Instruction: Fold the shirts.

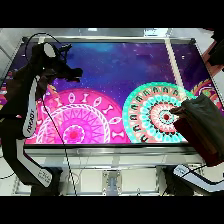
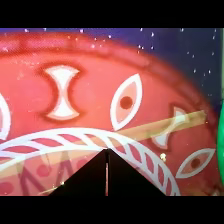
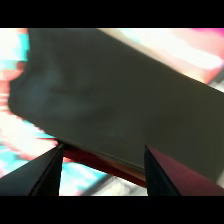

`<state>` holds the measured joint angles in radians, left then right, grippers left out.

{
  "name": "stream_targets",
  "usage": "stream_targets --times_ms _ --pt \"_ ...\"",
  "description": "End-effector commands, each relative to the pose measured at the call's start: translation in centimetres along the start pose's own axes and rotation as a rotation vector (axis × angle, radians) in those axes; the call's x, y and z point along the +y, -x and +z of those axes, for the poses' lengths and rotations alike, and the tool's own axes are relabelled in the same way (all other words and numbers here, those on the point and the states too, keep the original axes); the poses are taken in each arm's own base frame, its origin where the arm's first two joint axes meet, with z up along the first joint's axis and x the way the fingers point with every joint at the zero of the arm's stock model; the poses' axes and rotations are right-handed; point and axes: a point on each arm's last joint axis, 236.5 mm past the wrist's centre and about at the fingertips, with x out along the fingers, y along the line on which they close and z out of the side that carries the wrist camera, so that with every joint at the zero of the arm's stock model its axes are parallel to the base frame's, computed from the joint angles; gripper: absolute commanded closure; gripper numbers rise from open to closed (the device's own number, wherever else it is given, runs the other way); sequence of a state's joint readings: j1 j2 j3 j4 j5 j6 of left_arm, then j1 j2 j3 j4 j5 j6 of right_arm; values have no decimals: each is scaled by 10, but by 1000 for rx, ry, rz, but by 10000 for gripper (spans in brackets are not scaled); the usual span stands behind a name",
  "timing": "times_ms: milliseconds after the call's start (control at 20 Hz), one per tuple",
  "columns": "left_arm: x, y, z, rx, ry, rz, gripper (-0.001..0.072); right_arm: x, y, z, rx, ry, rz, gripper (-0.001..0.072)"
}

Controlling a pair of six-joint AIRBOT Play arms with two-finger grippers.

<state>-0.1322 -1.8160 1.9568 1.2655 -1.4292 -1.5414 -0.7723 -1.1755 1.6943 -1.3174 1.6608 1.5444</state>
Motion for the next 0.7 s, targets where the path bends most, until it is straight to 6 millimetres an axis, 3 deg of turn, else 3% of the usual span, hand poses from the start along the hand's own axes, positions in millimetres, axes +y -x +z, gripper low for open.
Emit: stream_targets --times_ms 0,50,150,300,450,650 --pt "-24 1 6 -23 21 -101 698 178 36 30 -209 201 699 170" --pt "-36 3 6 -24 28 -152 698 211 32 22 -227 279 768 169" --pt "-57 7 5 -16 40 -243 698 259 -1 -11 -194 430 779 169" --pt "-70 11 2 -2 42 -299 698 304 -70 -73 -155 696 658 168" --pt "-70 11 1 1 41 -298 698 314 -114 -102 -216 984 455 169" --pt "-70 11 5 -16 37 -297 698 312 -124 -100 -314 1234 269 168"
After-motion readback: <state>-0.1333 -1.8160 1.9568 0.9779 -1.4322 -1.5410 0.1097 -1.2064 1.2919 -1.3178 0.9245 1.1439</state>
